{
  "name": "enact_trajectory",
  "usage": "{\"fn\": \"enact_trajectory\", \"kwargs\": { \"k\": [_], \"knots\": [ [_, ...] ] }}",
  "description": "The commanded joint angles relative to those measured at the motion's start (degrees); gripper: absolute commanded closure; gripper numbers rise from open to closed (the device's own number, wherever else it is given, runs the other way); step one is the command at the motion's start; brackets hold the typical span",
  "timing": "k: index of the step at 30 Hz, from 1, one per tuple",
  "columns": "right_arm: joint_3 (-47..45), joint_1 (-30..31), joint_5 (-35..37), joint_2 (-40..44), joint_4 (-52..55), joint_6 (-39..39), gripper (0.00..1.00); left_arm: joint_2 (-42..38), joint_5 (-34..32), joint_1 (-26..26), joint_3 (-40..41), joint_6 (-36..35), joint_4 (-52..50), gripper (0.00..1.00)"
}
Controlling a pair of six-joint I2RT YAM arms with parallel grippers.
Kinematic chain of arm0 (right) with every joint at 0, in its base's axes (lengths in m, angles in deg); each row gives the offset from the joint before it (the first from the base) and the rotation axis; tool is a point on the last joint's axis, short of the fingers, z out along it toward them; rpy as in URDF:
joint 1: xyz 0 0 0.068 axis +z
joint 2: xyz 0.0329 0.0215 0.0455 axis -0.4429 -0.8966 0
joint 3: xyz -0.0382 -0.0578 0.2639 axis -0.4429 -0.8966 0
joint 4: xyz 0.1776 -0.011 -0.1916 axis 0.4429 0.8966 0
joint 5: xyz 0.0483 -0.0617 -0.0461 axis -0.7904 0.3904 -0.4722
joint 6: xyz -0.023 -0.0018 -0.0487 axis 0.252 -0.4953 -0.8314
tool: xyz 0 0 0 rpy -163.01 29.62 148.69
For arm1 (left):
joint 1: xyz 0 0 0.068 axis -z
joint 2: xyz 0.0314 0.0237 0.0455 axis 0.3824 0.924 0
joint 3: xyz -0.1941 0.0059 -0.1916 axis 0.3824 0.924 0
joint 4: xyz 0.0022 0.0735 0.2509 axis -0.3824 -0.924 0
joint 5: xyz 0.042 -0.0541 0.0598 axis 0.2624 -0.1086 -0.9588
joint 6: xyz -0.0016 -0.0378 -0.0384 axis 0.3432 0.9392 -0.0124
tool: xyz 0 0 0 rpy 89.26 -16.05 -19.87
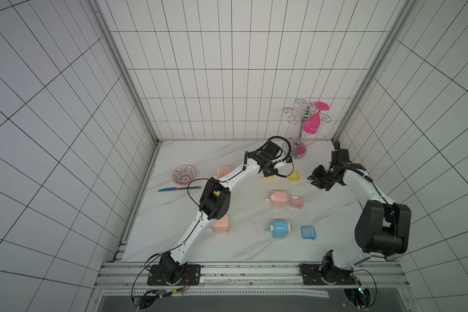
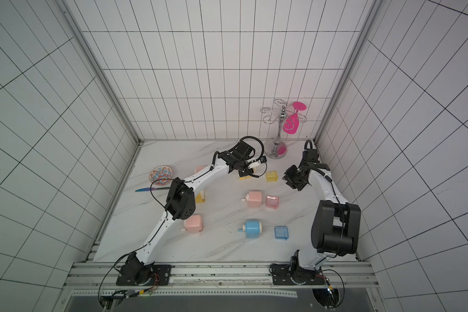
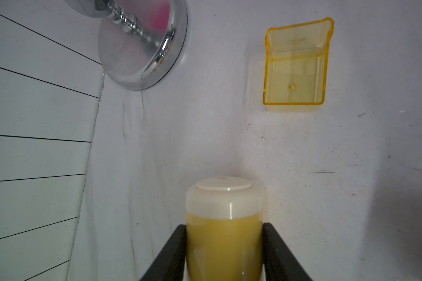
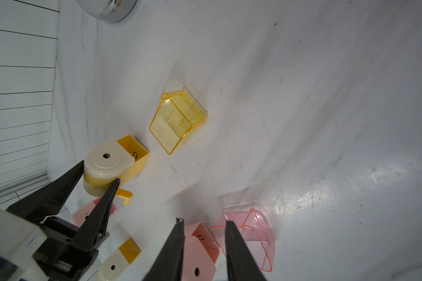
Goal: Put the tray back into the pencil sharpener
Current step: Adjust the pencil sharpener at the center of the board.
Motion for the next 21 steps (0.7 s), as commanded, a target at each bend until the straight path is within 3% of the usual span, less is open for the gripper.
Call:
{"fn": "enact_trajectory", "kwargs": {
  "k": [1, 12, 21],
  "knots": [
    [2.3, -0.5, -1.5, -1.4, -0.7, 1.1, 0.69, -2.2, 3.0, 0.0, 0.7, -1.2, -1.8, 0.52],
    [6.1, -0.5, -2.3, -6.4, -0.8, -0.2, 0.69, -3.6, 4.2, 0.9, 2.0, -2.1, -5.7, 0.52],
    [14.9, 0.0, -0.1, -14.6, 1.6, -6.8, 0.65, -4.8, 1.9, 1.7, 5.6, -5.2, -4.4, 0.52]
  ]
}}
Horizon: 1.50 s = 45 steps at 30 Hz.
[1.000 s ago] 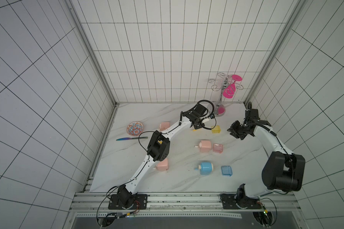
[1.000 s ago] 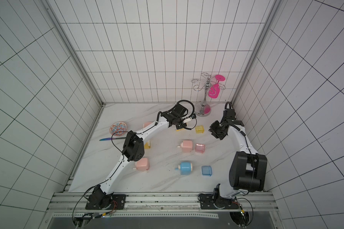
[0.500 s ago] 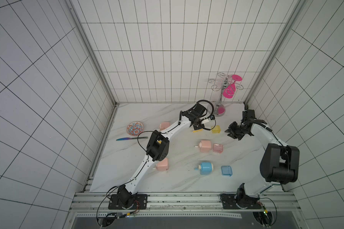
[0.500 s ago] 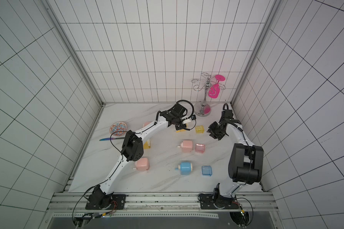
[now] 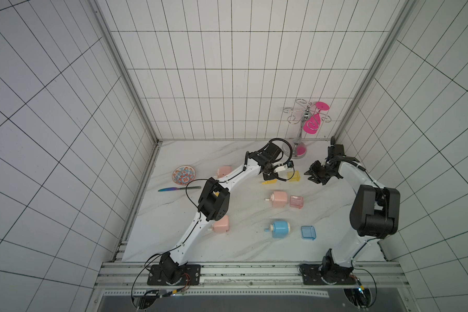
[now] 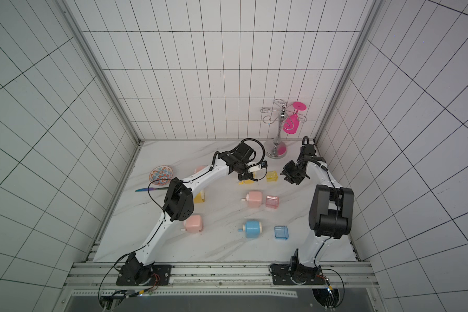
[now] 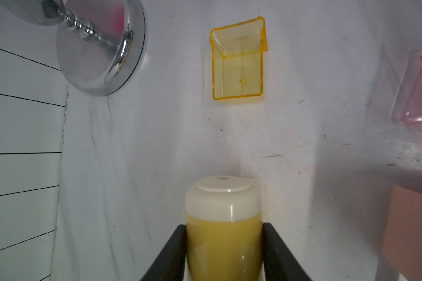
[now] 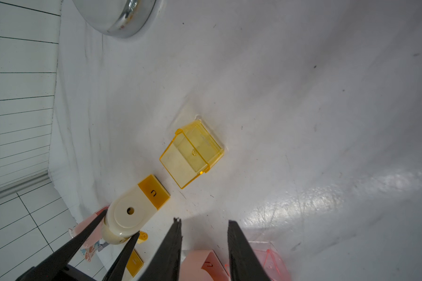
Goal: Put the tray back into the pencil sharpener
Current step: Adjust the pencil sharpener at the center of the board.
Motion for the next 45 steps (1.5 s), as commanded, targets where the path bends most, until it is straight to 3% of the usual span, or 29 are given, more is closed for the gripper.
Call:
{"fn": "enact_trajectory", "kwargs": {
  "k": [1, 11, 25, 45],
  "knots": [
    [5.3, 0.1, 1.6, -3.8, 2.4, -4.4, 0.64, -1.6, -0.6, 0.4, 1.8, -2.8, -0.5, 0.52],
    [13.4, 1.7, 5.2, -11.7, 5.4, -9.6, 0.64, -0.9, -3.8, -0.2, 4.0, -7.1, 6.6, 0.5],
    [25.1, 5.3, 9.9, -19.0, 14.6, -15.5, 0.65, -0.3, -0.3, -1.4, 2.1, -7.4, 9.2, 0.47],
    [26.2, 7.1, 11.8, -20.2, 16.1, -18.1, 0.67, -1.0, 1.9, -1.3, 2.6, -7.7, 9.1, 0.46]
  ]
}}
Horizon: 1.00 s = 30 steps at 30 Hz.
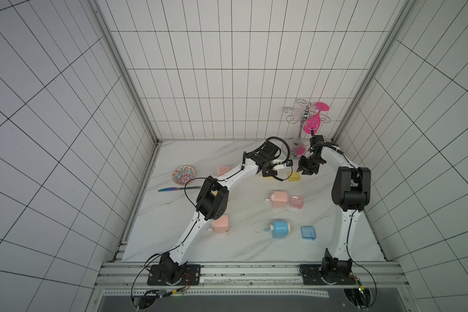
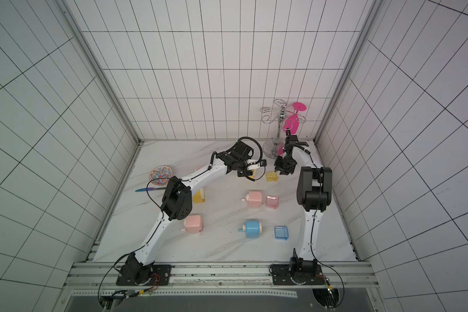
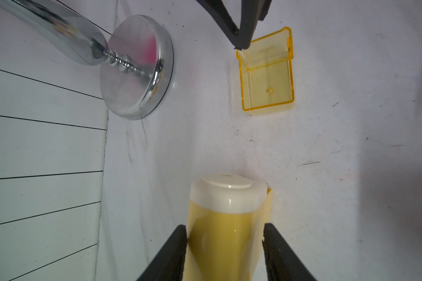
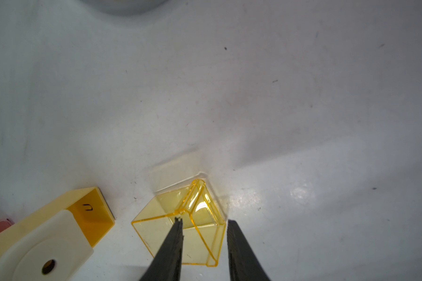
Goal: Put the tray back into the pencil sharpener
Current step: Adjust the pencil sharpener at the center of the board, then close the container of the pencil sharpener.
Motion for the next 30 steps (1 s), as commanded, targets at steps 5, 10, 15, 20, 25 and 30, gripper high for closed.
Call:
{"fn": "enact_trajectory", "kwargs": {
  "k": [5, 10, 15, 20, 25, 30],
  "knots": [
    [-2.6, 0.3, 0.7, 4.6, -2.8, -1.6, 0.67, -0.3, 1.2, 0.3, 0.0, -1.2, 0.6, 0.46],
    [-7.1, 0.0, -0.8, 8.2, -7.3, -1.6, 0.68, -0.4, 1.2, 0.2, 0.2, -1.2, 0.6, 0.46],
    [-10.6, -0.3, -1.6, 10.7, -10.0, -2.6, 0.68, -0.6, 1.1, 0.2, 0.3, -1.2, 0.6, 0.46],
    [-14.8, -0.5, -2.7, 12.9, -13.1, -2.8, 0.68, -0.4, 1.0, 0.1, 0.3, -1.3, 0.6, 0.46],
    [-20.4, -0.8, -3.5, 17.0, -18.4, -2.1, 0.68, -0.3, 0.9, 0.1, 0.5, -1.3, 0.6, 0.46],
    [-25.8, -2.7, -3.7, 20.6, -23.6, -0.2, 0.68, -0.5, 1.0, 0.0, 0.5, -1.3, 0.6, 0.46]
  ]
}}
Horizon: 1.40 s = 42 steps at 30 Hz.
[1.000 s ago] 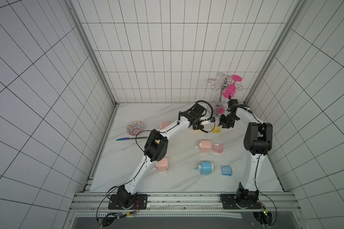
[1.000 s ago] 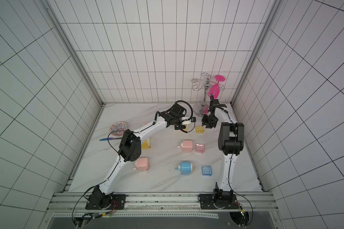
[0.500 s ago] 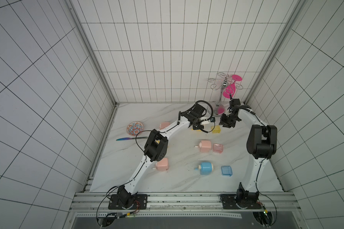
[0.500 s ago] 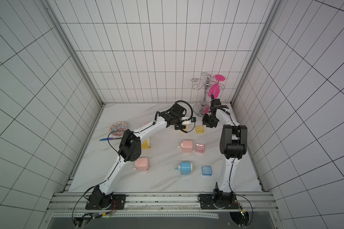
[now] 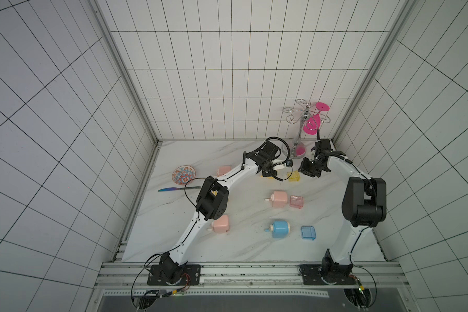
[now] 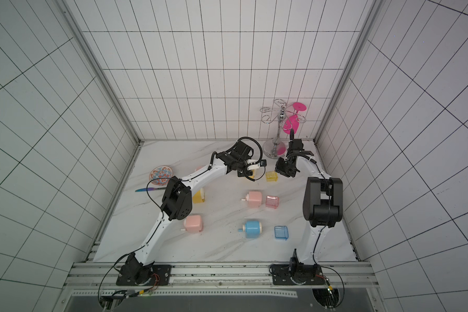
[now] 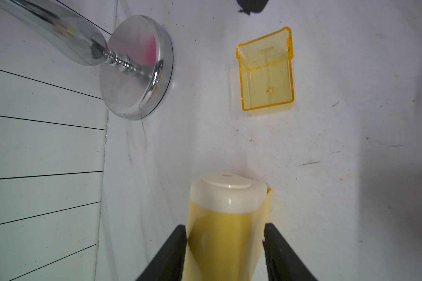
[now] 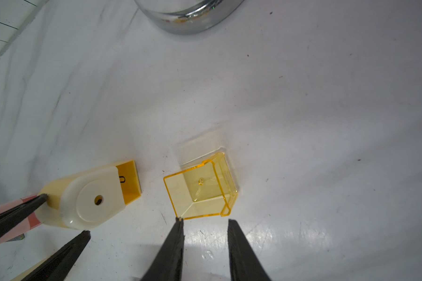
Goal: Put the tray back into the pencil sharpener
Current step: Close the container of the pencil sharpener.
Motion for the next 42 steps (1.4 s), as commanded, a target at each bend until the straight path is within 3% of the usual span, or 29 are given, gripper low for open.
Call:
{"fn": "enact_trajectory", "kwargs": {
  "k": [1, 7, 22, 42],
  "knots": [
    [-4.4, -2.1, -0.8, 2.8, -5.7, 1.2, 0.68, -0.5, 1.0, 0.0, 0.6, -1.3, 0.6, 0.46],
    [-8.1, -3.8, 0.0, 5.0, -8.6, 3.3, 0.67, -0.6, 1.0, -0.1, 0.6, -1.3, 0.8, 0.45],
    [-2.5, -4.8, -8.6, -4.3, -8.3, 3.8, 0.7, -0.9, 0.9, -0.2, 1.1, -1.3, 0.9, 0.45],
    [2.3, -1.8, -7.6, -10.3, -5.4, 1.5, 0.7, -0.9, 0.9, -0.2, 1.3, -1.3, 1.3, 0.45]
  ]
}}
